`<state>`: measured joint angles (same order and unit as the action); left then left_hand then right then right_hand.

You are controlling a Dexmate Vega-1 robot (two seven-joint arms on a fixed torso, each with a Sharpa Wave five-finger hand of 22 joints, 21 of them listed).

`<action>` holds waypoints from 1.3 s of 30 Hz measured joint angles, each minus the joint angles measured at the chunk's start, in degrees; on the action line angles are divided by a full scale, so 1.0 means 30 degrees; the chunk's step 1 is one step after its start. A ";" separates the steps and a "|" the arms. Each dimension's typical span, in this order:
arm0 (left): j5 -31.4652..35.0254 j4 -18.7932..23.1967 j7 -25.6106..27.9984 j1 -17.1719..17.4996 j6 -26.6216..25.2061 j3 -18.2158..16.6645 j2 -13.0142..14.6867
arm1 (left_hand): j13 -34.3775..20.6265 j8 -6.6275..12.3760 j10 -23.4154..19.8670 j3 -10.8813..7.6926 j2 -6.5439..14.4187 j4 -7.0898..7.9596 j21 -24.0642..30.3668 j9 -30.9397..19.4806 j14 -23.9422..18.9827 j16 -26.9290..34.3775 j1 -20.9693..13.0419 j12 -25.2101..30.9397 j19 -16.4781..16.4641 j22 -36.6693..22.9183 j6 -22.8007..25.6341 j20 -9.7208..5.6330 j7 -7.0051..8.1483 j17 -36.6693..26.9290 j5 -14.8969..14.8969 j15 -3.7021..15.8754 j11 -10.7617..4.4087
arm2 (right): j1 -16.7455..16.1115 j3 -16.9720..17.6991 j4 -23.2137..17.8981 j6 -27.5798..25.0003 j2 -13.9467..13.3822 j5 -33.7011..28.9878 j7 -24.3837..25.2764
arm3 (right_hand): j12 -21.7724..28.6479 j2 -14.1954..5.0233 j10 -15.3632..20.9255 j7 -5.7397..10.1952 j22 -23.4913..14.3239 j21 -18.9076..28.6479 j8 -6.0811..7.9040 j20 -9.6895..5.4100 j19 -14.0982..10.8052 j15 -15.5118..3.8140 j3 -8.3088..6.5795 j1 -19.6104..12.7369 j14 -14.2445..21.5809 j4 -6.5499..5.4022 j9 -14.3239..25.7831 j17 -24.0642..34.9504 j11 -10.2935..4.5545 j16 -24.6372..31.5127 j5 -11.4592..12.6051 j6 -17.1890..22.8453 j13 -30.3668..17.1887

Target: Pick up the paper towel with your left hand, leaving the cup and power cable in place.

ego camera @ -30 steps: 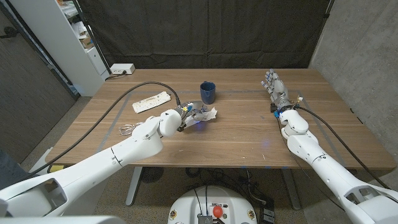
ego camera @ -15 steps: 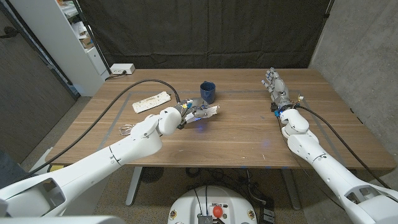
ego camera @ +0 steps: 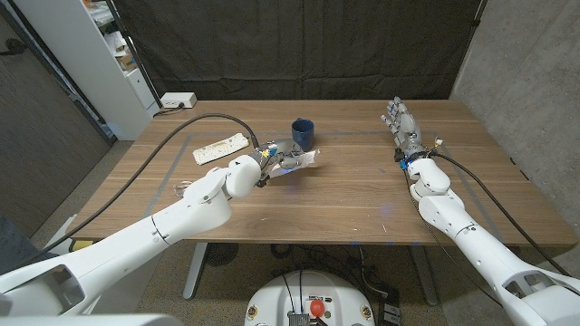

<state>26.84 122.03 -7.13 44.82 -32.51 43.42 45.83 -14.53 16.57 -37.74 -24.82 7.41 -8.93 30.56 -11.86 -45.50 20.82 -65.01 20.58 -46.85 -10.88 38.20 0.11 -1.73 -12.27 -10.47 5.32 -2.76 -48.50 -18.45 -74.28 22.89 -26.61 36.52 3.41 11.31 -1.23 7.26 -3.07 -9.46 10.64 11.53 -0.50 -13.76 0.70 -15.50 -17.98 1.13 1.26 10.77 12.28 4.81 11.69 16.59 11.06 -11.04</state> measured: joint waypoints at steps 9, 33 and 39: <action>-0.0006 0.0485 0.0076 0.0212 -0.0075 -0.0342 0.0284 | 0.0000 0.0000 0.0000 0.0001 0.0000 0.0000 0.0000 0.0001 -0.0061 0.0000 0.0000 0.0000 0.0001 -0.0001 0.0103 0.0000 -0.0103 -0.0001 0.0000 -0.0061 0.0000 | -0.0017 0.0000 -0.0083 0.0094 0.0064 -0.0053 0.0049 | 0.0000 0.0000 0.0000 0.0000 0.0000 0.0000 0.0000 0.0000 0.0000 0.0000 0.0000 0.0000 0.0000 -0.0001 0.0000 0.0000 0.0000 0.0000 0.0000 0.0000 0.0000; -0.0088 0.1043 0.0271 0.0056 0.0009 -0.0736 0.0309 | -0.0090 0.0000 -0.0445 -0.0077 -0.0001 -0.0078 0.0278 0.0004 -0.0450 -0.0001 -0.0001 -0.0001 -0.0242 -0.0002 0.0545 -0.0036 -0.0339 -0.0033 0.0000 0.0100 0.0239 | 0.0034 0.0130 -0.0086 0.0200 0.0063 -0.0026 0.0081 | 0.0000 0.0000 0.0106 0.0000 0.0000 0.0000 0.0000 0.0000 0.0000 0.0000 0.0000 0.0000 0.0000 -0.0001 0.0000 0.0041 0.0105 0.0000 0.0000 0.0000 0.0000; -0.0065 0.1239 0.0280 0.0042 -0.0081 -0.0883 0.0323 | -0.0089 0.0000 -0.0517 -0.0077 -0.0001 -0.0078 0.0278 0.0004 -0.0548 -0.0001 -0.0001 -0.0001 -0.0308 -0.0002 0.0545 -0.0102 -0.0339 -0.0046 0.0000 0.0136 0.0311 | 0.0034 0.0150 -0.0155 0.0204 0.0041 -0.0015 0.0081 | 0.0000 0.0000 0.0105 -0.0076 0.0000 0.0000 0.0000 0.0000 0.0000 0.0107 -0.0001 0.0000 0.0107 -0.0001 0.0000 0.0040 0.0104 0.0000 0.0000 0.0076 0.0000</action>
<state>26.64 125.75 -6.29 44.95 -32.75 40.78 46.80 -14.79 16.57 -39.29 -25.05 7.41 -9.16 31.39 -11.84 -47.14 20.82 -65.02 20.57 -47.78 -10.89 39.83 -0.20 -2.75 -12.40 -10.47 5.73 -1.83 -48.40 -18.00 -74.75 23.50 -26.49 36.47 3.65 11.31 -1.23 7.58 -3.30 -9.46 10.64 11.53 -0.50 -13.76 1.03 -15.51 -17.98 1.45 1.25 10.77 12.40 5.12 11.69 16.59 11.29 -11.04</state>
